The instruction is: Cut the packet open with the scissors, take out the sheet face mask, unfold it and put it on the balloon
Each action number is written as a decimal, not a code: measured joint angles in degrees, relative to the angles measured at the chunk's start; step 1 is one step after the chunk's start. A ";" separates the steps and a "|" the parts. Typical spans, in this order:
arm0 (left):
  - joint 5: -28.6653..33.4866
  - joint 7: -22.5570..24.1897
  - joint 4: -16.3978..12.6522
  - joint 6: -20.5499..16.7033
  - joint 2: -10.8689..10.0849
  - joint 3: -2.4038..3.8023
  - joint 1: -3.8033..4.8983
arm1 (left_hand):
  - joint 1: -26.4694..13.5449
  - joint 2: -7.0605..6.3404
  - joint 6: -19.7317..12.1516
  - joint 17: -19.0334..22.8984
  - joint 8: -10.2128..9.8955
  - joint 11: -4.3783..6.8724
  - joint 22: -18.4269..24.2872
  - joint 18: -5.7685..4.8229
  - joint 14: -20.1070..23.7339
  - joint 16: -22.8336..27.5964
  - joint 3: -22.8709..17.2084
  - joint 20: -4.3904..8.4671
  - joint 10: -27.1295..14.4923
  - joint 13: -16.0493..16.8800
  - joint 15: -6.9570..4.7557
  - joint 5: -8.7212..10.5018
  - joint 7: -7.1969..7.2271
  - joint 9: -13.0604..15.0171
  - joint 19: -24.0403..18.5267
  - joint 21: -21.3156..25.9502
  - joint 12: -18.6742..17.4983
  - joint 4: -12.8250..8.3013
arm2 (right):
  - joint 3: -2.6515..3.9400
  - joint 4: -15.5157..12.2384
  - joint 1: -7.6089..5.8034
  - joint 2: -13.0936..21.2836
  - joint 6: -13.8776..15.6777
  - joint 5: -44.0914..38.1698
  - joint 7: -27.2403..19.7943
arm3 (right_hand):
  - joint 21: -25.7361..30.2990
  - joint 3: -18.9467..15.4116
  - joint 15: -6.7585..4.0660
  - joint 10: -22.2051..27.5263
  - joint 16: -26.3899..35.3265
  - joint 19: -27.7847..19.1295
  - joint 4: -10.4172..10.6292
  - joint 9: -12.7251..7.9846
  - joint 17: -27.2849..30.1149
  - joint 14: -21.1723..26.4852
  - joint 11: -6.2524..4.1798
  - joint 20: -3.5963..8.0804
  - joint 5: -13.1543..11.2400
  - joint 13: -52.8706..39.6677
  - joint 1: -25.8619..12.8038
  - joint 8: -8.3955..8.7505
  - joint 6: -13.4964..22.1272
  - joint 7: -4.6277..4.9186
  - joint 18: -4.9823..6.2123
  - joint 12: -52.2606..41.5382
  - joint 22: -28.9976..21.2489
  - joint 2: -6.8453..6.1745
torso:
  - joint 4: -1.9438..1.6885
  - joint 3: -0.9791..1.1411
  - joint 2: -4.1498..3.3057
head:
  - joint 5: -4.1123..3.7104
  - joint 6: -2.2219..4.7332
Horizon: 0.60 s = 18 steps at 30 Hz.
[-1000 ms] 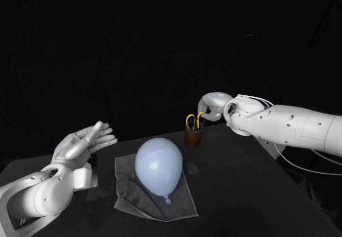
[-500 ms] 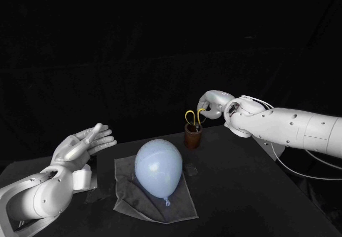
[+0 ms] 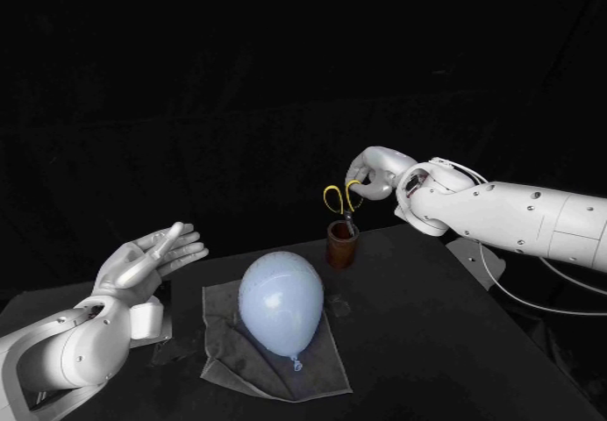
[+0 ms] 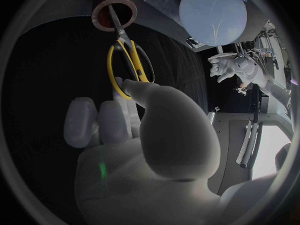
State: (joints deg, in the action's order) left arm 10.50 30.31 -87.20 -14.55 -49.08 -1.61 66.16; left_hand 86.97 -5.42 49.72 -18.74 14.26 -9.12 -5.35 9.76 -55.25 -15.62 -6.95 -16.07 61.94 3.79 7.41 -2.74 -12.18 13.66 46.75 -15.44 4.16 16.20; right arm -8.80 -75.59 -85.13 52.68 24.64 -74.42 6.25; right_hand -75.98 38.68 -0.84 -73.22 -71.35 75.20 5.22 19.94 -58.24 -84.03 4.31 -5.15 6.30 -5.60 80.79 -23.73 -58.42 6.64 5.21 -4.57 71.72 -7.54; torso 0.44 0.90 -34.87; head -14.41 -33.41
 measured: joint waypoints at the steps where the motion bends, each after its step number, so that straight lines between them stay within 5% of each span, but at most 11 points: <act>1: -0.04 0.01 0.29 0.18 0.19 0.00 0.00 | 0.24 -0.24 0.00 0.00 -0.09 -0.03 0.29 0.01 0.53 0.47 0.00 -0.18 0.03 0.00 0.10 0.00 0.00 0.00 -0.92 0.56 0.00 0.00 | 0.03 -0.02 -0.37 -0.02 0.07 0.12 0.10 | 0.00 0.00 0.00 0.00 0.00 0.00 0.00 0.01 -0.03 0.00 0.00 0.00 0.02 0.00 0.00 0.00 0.00 0.00 0.00 0.04 0.01 0.00 | 0.01 -0.02 0.05 | 0.03 0.04; 9: -0.77 0.11 3.84 1.49 2.50 0.03 0.37 | 1.52 -0.90 -0.40 0.26 -0.46 -0.34 1.00 -0.03 2.16 2.32 0.16 -0.51 0.10 0.00 0.71 0.00 0.00 -0.16 -2.54 1.54 -0.24 -0.16 | 0.37 0.43 -3.74 -1.55 0.81 1.80 1.14 | -0.23 0.22 0.01 -0.20 -0.33 0.44 -0.23 0.36 -0.36 0.00 -0.21 0.02 0.03 -0.16 -0.38 -0.23 0.09 -0.08 -0.03 0.09 0.38 -0.38 | 0.04 -0.36 0.59 | 0.43 0.79; 18: -1.36 0.40 10.54 1.99 6.88 0.11 1.28 | 2.46 -1.22 -2.74 0.96 -2.19 -1.92 1.20 -0.07 4.43 5.00 1.18 -0.51 -4.90 -0.20 2.09 0.00 0.70 -0.67 -2.54 2.04 -0.49 0.04 | 0.39 5.82 -4.48 -9.97 2.13 7.74 2.00 | -0.58 0.86 0.01 -0.31 -0.93 0.84 -0.87 0.84 -1.47 0.01 -0.32 0.02 0.31 -0.36 -0.99 -0.64 0.11 -0.08 -0.06 0.21 1.09 -0.52 | -0.07 -0.64 0.93 | 1.35 1.82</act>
State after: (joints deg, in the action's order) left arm 9.13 30.71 -76.67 -12.56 -42.20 -1.49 67.44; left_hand 89.43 -6.64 46.97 -17.78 12.07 -11.04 -4.16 9.70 -50.82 -10.62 -5.78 -16.58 57.04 3.60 9.50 -2.74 -11.47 12.99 44.22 -13.40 3.67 16.24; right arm -8.41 -69.77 -89.62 42.71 26.77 -66.68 8.24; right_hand -76.56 39.54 -0.83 -73.53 -72.28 76.05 4.34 20.77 -59.71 -84.02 3.99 -5.13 6.61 -5.95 79.80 -24.38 -58.30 6.56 5.14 -4.37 72.81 -8.06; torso 0.37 0.26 -33.94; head -13.07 -31.59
